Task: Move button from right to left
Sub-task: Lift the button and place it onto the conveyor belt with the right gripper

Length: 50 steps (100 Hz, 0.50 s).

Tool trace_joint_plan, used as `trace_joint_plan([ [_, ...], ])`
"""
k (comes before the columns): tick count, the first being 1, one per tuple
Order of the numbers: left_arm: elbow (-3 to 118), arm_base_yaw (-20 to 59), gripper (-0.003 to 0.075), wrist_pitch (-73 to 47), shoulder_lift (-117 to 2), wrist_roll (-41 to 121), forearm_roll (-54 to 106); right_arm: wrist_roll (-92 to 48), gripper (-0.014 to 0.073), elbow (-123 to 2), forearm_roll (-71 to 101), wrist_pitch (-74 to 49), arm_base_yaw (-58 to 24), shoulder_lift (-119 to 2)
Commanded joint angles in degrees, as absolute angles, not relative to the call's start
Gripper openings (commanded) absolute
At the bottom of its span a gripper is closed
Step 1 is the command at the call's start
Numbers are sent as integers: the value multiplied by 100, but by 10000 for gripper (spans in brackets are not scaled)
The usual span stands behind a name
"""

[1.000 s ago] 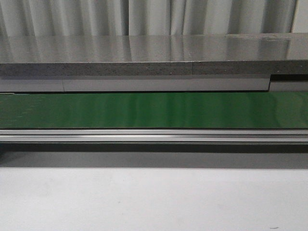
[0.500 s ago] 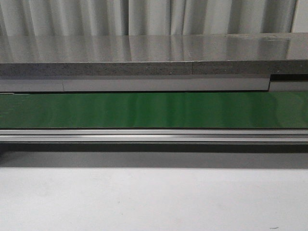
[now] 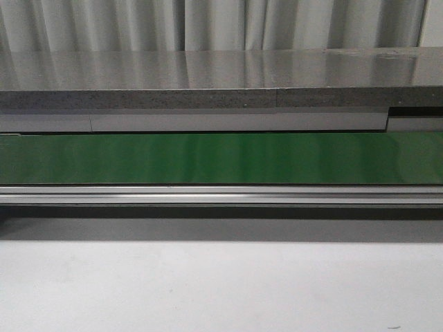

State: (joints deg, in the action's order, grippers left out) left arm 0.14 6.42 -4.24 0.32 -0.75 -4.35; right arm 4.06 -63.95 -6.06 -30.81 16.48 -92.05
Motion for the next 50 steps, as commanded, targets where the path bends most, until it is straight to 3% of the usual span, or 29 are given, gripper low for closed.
trace_joint_plan([
  [1,-216,656,5,66,234,-86,-390,310,150,-6529,-594,-3044,1322,-8914],
  [40,-216,656,5,66,234,-86,-390,304,155,-6523,-479,-3644,867,-8928],
  [50,-216,656,5,66,234,-86,-390,304,195,-6523,-458,-3710,867,-8995],
])
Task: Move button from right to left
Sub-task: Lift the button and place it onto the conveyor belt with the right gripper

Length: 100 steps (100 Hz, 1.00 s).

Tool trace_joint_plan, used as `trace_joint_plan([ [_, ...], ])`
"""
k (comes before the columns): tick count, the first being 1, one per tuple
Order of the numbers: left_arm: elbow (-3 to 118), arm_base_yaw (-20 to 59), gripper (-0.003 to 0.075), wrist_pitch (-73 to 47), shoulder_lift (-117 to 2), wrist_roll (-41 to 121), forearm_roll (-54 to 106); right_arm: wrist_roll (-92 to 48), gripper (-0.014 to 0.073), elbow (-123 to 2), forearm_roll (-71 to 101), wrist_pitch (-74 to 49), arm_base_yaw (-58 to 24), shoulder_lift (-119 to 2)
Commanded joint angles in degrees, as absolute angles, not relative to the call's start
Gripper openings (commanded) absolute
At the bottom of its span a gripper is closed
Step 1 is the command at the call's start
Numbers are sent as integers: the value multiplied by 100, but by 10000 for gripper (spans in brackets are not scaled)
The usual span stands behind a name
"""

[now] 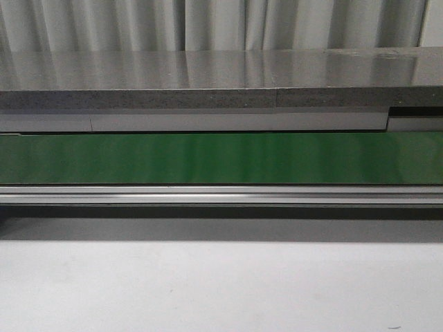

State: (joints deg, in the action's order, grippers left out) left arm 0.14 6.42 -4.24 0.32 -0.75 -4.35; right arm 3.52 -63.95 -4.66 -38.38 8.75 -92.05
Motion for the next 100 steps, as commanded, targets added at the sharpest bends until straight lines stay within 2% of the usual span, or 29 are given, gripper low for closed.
trace_joint_plan([
  [1,-216,656,5,66,234,-86,-390,304,207,-6523,-457,-3710,867,-9002],
  [19,-216,656,5,66,234,-86,-390,304,416,-6523,-394,-3716,867,-9151],
  [33,-216,656,5,66,234,-86,-390,304,510,-6530,-388,-3666,867,-9138],
  [60,-216,656,5,66,234,-86,-390,304,520,-6568,-336,-3604,856,-8857],
  [100,-216,656,5,66,234,-86,-390,71,520,-6167,-299,-2520,155,-7115],
])
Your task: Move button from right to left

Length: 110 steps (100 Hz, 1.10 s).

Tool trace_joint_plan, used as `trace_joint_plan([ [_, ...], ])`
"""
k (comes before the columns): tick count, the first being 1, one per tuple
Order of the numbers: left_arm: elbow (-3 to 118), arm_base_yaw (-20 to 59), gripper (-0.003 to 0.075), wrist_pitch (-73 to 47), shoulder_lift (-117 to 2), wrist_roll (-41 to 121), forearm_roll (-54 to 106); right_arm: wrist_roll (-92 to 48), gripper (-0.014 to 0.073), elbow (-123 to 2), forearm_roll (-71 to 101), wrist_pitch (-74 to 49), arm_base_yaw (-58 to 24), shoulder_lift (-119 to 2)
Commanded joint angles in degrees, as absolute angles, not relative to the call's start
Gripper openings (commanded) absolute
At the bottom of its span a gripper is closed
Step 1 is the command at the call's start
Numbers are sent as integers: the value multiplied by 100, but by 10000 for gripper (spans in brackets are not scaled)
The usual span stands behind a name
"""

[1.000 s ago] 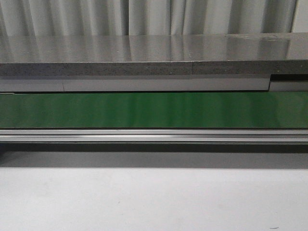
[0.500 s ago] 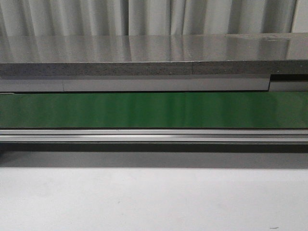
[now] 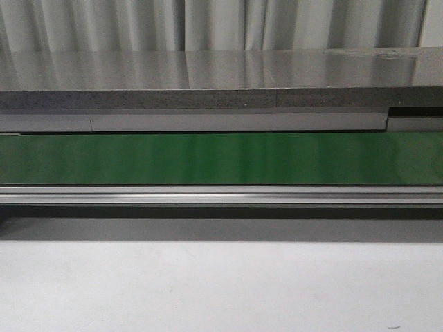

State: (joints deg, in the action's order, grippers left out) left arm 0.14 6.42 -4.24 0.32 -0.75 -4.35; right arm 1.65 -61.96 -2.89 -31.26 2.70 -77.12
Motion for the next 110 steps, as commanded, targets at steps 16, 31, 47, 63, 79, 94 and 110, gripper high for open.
trace_joint_plan([
  [16,-216,656,5,66,234,-86,-390,50,520,-5517,-299,-1926,-37,-6216],
  [31,-216,656,5,66,234,-86,-390,48,520,-4693,-299,-1306,-88,-5261],
  [47,-216,656,5,66,234,-86,-390,0,520,-3584,-334,-438,-88,-4319],
  [63,-216,656,5,66,234,-86,-390,0,520,-2544,-448,363,-88,-3542],
  [79,-216,656,5,66,234,-86,-390,0,519,-1988,-448,771,-88,-2910],
  [94,-216,656,5,66,234,-86,-390,0,519,-1854,-448,662,-88,-2699],
  [110,-216,656,5,66,234,-86,-390,0,482,-1849,-448,643,-88,-2699],
])
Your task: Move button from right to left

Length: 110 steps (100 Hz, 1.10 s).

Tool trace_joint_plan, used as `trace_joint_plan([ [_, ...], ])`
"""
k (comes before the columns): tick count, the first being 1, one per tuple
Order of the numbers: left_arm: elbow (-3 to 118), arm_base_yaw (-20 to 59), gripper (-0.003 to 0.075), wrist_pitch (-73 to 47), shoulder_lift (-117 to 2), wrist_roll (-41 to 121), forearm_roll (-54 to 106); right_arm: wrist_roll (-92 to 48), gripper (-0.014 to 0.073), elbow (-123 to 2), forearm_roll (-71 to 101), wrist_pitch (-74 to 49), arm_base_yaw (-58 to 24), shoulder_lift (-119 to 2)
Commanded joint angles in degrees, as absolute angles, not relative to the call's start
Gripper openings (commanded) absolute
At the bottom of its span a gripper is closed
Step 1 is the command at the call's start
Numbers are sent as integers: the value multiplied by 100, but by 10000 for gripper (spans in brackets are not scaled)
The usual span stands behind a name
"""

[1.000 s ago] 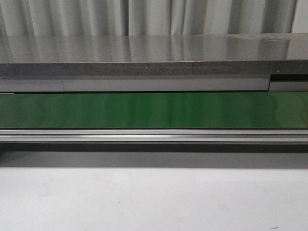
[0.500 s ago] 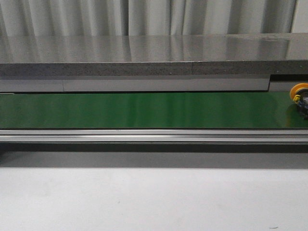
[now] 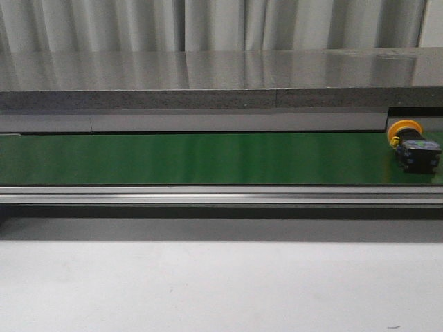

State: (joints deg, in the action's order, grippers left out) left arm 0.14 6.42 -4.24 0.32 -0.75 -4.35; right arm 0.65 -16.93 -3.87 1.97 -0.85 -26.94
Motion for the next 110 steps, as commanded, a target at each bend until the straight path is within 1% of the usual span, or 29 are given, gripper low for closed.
trace_joint_plan([
  [1,-216,656,5,66,234,-86,-390,0,477,-1849,-448,643,-88,-2699],
  [9,-216,656,5,66,234,-86,-390,0,398,-1849,-448,637,-88,-2699],
  [35,-216,656,5,66,234,-86,-390,0,39,-1849,-448,432,-88,-2699],
  [46,-216,656,5,66,234,-86,-390,0,-74,-1849,-448,381,-88,-2699],
  [96,-216,656,5,82,234,-86,-390,0,-68,-1849,-448,381,-88,-2699],
  [110,-216,656,5,470,234,-86,-390,0,-68,-1849,-448,381,-88,-2699],
])
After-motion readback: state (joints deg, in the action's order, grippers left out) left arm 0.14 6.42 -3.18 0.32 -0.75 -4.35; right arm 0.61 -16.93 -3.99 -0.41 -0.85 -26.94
